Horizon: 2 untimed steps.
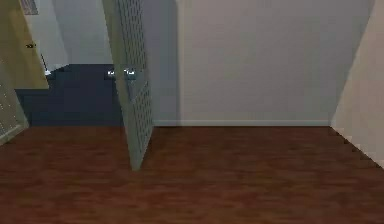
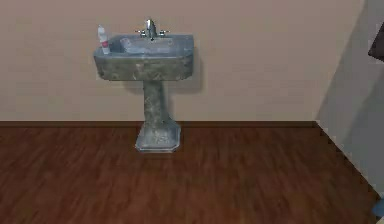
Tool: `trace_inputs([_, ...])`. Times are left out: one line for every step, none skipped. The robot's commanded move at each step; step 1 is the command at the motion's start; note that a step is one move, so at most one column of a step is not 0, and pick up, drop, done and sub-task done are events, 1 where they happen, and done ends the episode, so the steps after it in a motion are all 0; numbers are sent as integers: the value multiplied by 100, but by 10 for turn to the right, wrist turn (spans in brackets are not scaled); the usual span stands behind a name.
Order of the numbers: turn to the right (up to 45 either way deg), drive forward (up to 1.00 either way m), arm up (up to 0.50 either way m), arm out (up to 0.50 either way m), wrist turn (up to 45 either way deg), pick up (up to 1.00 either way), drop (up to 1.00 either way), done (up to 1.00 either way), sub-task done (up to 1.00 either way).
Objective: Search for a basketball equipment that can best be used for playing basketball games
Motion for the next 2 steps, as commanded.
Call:
trace_inputs([-450, 0, 0, 0, 0, 0, 0, 0, 0])
trace_inputs([0, 100, 0, 0, 0, 0, 0, 0, 0])
